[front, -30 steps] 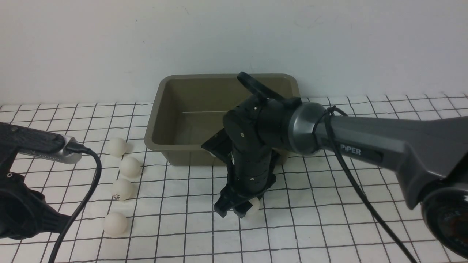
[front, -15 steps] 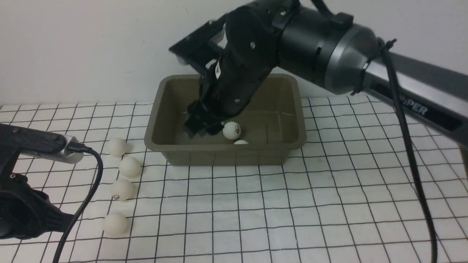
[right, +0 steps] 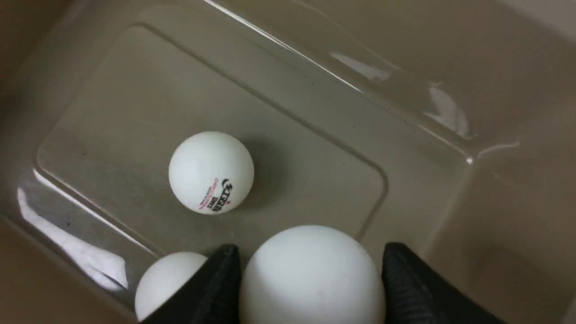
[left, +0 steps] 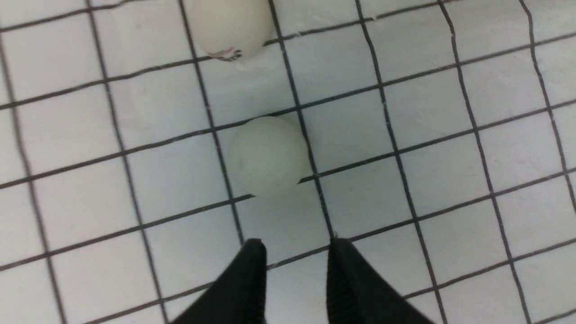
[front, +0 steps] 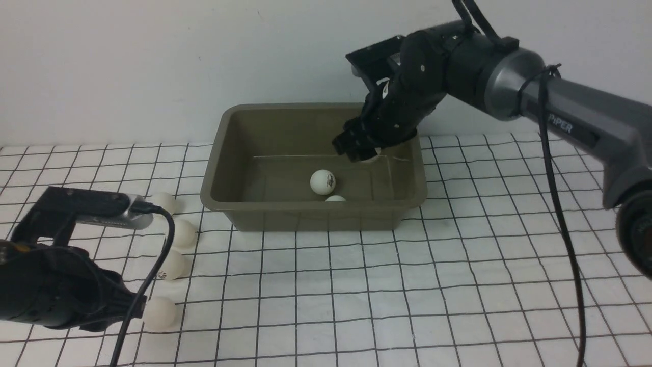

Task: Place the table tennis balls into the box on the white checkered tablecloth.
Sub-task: 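Release the ping pong ball into the bin and lift the gripper away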

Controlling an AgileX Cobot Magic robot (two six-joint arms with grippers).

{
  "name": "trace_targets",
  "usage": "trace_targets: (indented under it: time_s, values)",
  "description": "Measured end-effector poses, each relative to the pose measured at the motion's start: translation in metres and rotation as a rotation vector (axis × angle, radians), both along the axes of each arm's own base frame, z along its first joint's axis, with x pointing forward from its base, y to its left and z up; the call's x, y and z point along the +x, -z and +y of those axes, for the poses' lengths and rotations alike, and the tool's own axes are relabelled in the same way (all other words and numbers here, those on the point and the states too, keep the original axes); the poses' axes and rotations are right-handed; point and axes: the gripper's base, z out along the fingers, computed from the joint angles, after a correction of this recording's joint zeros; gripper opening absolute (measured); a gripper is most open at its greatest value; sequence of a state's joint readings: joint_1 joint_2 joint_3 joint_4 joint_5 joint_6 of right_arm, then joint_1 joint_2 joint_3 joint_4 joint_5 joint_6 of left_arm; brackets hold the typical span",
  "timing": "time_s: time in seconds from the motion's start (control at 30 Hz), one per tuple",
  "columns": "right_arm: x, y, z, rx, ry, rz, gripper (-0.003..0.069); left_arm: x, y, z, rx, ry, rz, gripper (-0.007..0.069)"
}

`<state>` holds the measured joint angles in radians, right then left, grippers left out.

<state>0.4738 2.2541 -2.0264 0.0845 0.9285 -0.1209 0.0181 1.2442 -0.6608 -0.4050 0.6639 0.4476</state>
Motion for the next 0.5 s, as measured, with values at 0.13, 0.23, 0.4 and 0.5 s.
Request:
trace_targets:
  time_s: [0.13,0.23,0.4,0.5]
  values:
    - [0.008,0.007,-0.004,0.045,0.0,-0.011,0.0363,0.01,0.013,-0.004,-0.027,0.047,0.011,0.032]
    - [0.013,0.004,-0.001,0.077,-0.001,-0.07,0.0363,0.017,0.016,-0.004,-0.031,0.035,-0.02,0.0381]
    - [0.016,0.008,0.0,0.089,0.005,-0.093,0.0363,0.019,0.015,-0.002,-0.014,0.037,-0.053,0.0409]
    - [0.018,0.02,0.001,0.081,0.005,-0.077,0.0363,0.02,0.015,-0.002,-0.007,0.046,-0.062,0.0409]
